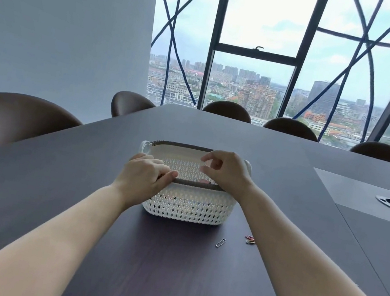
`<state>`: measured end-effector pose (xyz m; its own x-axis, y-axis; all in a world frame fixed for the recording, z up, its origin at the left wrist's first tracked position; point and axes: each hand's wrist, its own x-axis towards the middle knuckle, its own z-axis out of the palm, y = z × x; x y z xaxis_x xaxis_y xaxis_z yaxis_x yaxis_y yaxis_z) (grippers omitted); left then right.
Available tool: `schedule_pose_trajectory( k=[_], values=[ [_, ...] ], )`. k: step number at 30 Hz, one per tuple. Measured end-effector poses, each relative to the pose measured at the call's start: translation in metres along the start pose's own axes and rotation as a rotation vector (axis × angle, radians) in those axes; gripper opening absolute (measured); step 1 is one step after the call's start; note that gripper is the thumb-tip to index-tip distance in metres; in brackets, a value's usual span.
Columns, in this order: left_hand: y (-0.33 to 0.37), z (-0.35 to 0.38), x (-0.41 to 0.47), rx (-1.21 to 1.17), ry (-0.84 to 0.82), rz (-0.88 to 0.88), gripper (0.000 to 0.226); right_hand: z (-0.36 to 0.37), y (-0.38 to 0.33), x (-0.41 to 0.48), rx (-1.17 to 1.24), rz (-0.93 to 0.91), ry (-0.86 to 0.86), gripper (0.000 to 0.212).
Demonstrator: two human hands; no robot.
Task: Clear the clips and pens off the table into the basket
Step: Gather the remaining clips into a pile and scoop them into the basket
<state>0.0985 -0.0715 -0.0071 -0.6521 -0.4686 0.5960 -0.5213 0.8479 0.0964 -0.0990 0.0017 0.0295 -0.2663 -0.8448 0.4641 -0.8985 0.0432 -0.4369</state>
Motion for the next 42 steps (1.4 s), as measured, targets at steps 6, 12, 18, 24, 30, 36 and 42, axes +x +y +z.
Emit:
schedule_pose_trajectory(
  k=[6,12,18,24,30,36,42],
  values=[
    [0.001,-0.004,0.0,0.062,-0.051,-0.007,0.074,-0.002,-0.004,-0.005,-0.07,-0.076,0.012,0.027],
    [0.016,-0.014,-0.002,0.12,-0.088,-0.08,0.065,-0.01,0.013,-0.044,-0.113,-0.203,0.064,0.05],
    [0.102,0.022,-0.035,-0.055,0.025,0.284,0.031,-0.048,0.092,-0.109,-0.16,0.026,0.151,0.039],
    [0.158,0.08,-0.032,-0.113,-0.778,0.003,0.07,-0.085,0.169,-0.181,-0.236,0.429,-0.127,0.06],
    [0.201,0.108,-0.005,-0.158,-0.769,0.075,0.073,-0.1,0.192,-0.218,-0.365,0.628,-0.407,0.09],
    [0.209,0.124,0.02,-0.218,-0.726,0.1,0.079,-0.09,0.187,-0.204,-0.369,0.516,-0.49,0.098],
    [0.2,0.138,0.039,-0.15,-0.771,0.114,0.078,-0.077,0.195,-0.173,-0.233,0.351,-0.401,0.096]
  ],
)
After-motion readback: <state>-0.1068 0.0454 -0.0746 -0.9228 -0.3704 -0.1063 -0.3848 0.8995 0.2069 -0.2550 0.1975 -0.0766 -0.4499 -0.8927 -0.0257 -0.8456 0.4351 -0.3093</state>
